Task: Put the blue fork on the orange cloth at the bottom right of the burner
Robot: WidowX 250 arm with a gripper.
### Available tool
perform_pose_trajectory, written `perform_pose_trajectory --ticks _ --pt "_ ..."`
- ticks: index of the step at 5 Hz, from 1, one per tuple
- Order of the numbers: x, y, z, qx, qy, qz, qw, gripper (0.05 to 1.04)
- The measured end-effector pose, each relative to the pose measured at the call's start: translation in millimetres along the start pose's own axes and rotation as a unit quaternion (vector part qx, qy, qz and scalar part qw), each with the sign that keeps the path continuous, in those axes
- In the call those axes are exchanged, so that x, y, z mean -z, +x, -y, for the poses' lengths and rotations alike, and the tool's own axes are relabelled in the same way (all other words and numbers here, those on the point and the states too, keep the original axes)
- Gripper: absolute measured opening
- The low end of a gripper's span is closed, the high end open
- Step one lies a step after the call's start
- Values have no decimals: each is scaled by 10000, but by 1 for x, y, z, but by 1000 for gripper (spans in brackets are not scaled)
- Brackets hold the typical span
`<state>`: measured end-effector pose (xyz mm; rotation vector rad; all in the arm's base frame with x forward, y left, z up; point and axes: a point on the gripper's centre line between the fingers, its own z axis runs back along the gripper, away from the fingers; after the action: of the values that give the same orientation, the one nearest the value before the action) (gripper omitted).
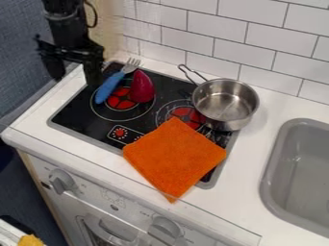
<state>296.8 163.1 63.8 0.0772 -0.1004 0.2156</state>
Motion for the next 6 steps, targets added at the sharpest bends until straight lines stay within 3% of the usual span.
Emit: perform_pose_trajectory --ticks 2,4,5,6 --pt "42 20 1 -124 -159 -253 9995 1001" --pt "52 39 15 -13 -139 -242 9996 1001" --pt "50 43 19 4 -112 -206 9997 952" --pt "56 45 20 0 -127 -250 9996 712"
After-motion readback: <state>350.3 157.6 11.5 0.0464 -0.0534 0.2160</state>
